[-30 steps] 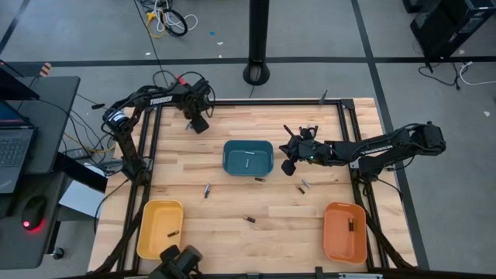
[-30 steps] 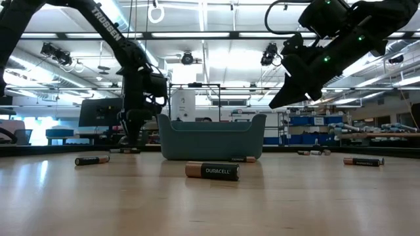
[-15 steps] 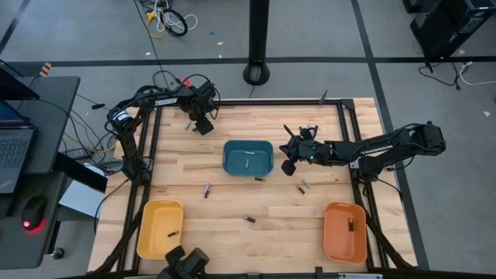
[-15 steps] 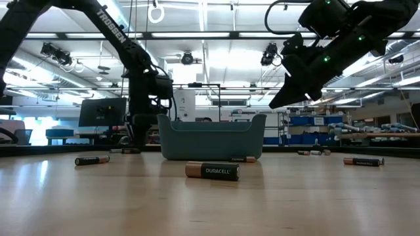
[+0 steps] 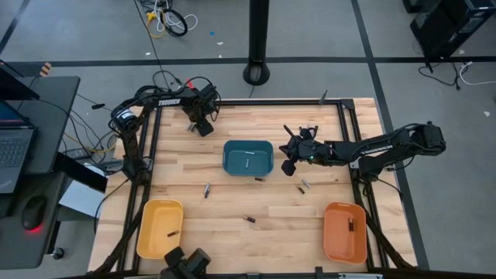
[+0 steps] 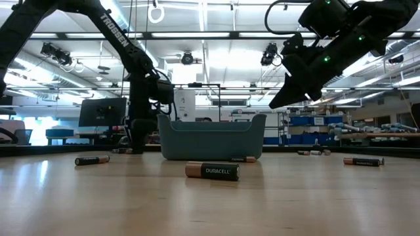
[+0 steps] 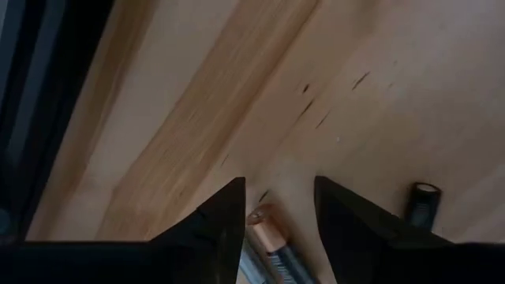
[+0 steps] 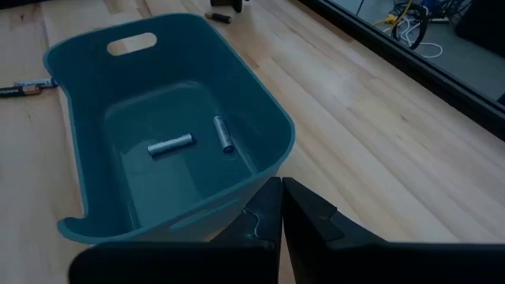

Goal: Sort batteries
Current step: Put the large black battery into the orange bin

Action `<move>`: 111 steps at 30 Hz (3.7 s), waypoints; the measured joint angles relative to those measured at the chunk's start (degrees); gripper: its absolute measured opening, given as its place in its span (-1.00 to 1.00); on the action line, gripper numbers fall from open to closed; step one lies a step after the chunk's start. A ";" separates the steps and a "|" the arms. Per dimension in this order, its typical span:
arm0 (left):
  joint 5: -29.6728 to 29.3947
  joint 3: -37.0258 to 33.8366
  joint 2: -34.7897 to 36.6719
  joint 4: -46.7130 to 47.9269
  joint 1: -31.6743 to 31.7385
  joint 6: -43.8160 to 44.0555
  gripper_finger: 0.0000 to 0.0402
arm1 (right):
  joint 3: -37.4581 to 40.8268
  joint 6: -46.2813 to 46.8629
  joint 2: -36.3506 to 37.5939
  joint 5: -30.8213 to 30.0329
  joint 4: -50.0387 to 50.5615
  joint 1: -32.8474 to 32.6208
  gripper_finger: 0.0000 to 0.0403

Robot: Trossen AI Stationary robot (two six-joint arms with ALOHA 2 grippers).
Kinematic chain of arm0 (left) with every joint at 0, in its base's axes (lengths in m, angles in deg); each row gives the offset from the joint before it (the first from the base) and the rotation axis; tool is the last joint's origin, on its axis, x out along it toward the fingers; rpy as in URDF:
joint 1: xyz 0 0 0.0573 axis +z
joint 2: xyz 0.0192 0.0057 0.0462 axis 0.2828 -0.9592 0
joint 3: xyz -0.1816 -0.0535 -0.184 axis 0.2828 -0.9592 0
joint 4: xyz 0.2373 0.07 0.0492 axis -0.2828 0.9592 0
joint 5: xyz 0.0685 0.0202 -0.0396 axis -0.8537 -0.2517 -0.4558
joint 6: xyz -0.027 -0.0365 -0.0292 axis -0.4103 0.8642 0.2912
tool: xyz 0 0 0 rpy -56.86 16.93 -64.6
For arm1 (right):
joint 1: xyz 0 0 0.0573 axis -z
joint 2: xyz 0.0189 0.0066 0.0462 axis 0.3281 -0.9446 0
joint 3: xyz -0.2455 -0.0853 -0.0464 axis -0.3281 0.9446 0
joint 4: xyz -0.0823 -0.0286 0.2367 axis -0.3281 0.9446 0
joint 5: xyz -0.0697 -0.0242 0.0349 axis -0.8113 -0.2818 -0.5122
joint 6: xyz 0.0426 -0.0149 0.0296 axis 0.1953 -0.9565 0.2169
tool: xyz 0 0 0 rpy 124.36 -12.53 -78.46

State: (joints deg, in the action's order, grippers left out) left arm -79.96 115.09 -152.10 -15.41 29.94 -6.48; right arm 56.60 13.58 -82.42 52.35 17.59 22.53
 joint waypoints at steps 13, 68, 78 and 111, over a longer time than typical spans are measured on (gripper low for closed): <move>0.41 2.49 -0.17 5.63 0.01 6.79 -0.22 | 0.00 -0.02 0.00 0.11 0.02 0.00 -0.89; 0.35 0.29 -0.39 6.63 -2.64 8.19 -0.74 | 0.00 -1.05 0.02 0.13 0.03 0.00 -0.89; -1.57 0.62 -0.43 6.95 -2.67 5.36 -0.78 | 0.00 -1.05 0.02 0.13 0.02 0.00 -0.89; 15.52 -1.53 29.38 -30.61 -16.55 4.74 -0.78 | 0.00 -7.14 3.48 4.40 -11.07 -3.24 -0.88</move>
State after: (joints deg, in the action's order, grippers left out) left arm -64.44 113.56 -122.72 -46.01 13.39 -1.74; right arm 56.60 6.44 -78.93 56.75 6.52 19.29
